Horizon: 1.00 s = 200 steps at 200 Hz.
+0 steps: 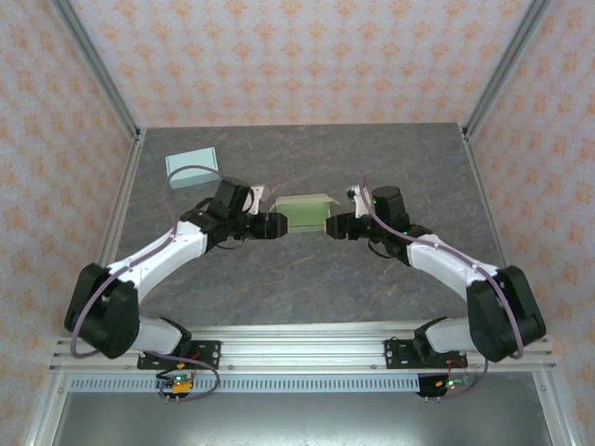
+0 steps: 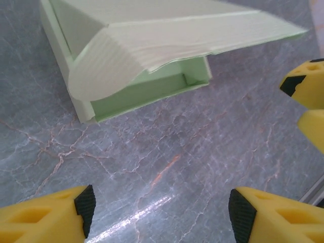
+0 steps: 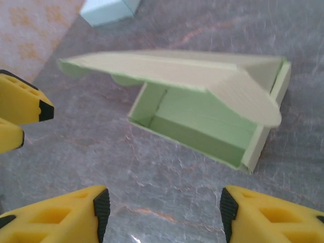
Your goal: Fold the paper box
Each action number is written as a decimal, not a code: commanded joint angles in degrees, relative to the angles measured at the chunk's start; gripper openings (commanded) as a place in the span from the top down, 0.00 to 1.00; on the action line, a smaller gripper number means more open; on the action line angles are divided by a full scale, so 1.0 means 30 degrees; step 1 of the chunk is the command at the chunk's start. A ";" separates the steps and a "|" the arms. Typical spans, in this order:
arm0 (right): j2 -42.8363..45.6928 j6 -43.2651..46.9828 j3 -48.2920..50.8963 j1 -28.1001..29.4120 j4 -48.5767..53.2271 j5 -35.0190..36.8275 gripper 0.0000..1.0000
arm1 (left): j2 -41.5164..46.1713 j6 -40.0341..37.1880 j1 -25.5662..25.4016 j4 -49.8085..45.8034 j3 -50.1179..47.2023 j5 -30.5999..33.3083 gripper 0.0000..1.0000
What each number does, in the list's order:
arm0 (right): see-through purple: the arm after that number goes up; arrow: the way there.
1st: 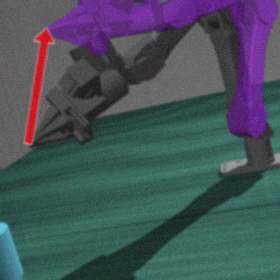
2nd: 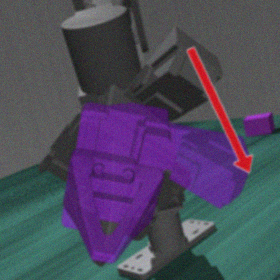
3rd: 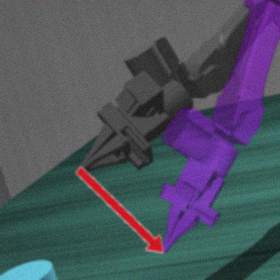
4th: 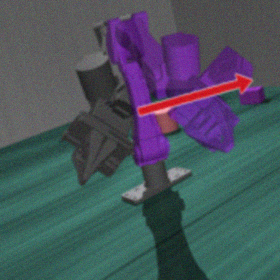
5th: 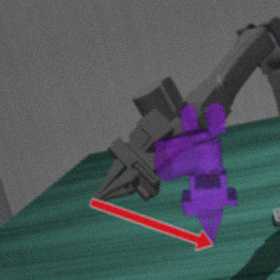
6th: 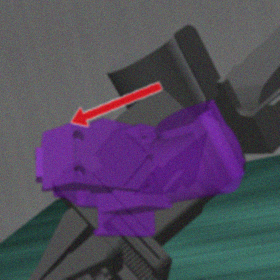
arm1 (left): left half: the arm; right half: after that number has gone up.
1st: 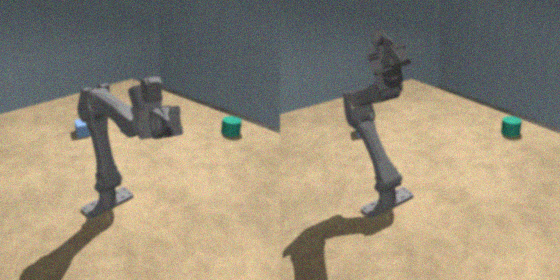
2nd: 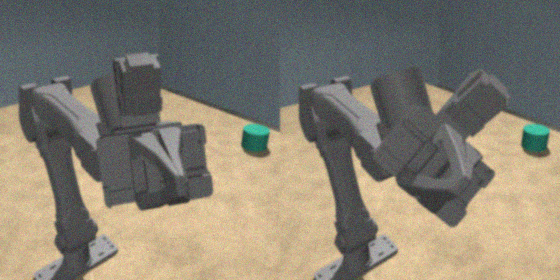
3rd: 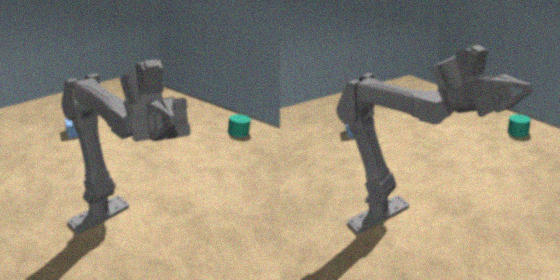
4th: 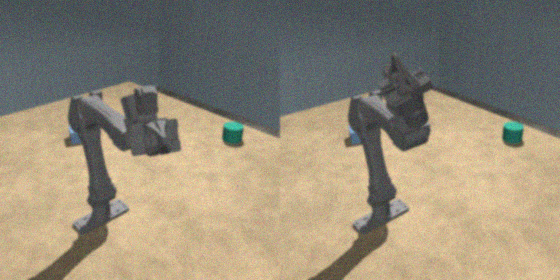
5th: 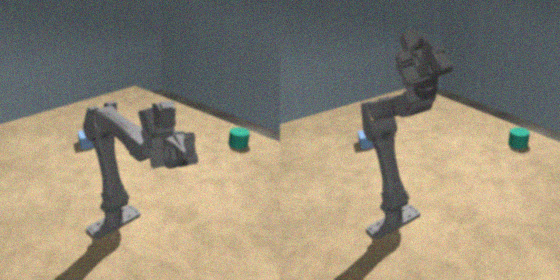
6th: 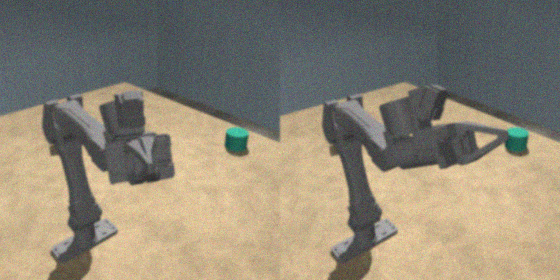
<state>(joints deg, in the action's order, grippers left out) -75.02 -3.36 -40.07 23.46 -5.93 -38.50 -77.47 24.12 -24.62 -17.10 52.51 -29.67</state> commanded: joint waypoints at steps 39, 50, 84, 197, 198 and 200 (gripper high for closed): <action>-0.0505 -0.0697 -0.4169 -0.0379 0.2151 0.4692 0.33 | -0.0786 0.0800 0.1914 0.0279 0.3615 0.2262 0.19; -0.1337 -0.0757 -0.4857 -0.0496 0.2172 0.4651 0.33 | -0.1565 0.0562 0.2035 0.0473 0.4193 0.2731 0.19; -0.4895 0.0826 -0.7629 -0.0834 0.4169 0.3317 0.33 | -0.5120 -0.0558 0.2055 -0.0491 0.5963 0.3629 0.20; -0.8282 0.5101 -0.8585 -0.0130 1.0015 0.6264 0.38 | -0.7414 -0.1662 0.1092 0.0330 0.1962 0.3968 0.27; -0.8321 0.5073 -0.8615 -0.0123 1.0040 0.6267 0.38 | -0.7436 -0.1643 0.1090 0.0320 0.2000 0.3956 0.27; -0.8373 0.5015 -0.8651 -0.0140 1.0073 0.6263 0.38 | -0.7474 -0.1614 0.1089 0.0276 0.2057 0.3895 0.27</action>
<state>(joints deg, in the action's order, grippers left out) -98.02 9.32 -64.97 22.57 20.08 -22.63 -99.15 20.99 -20.75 -15.77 57.91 -19.03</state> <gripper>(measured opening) 0.616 0.736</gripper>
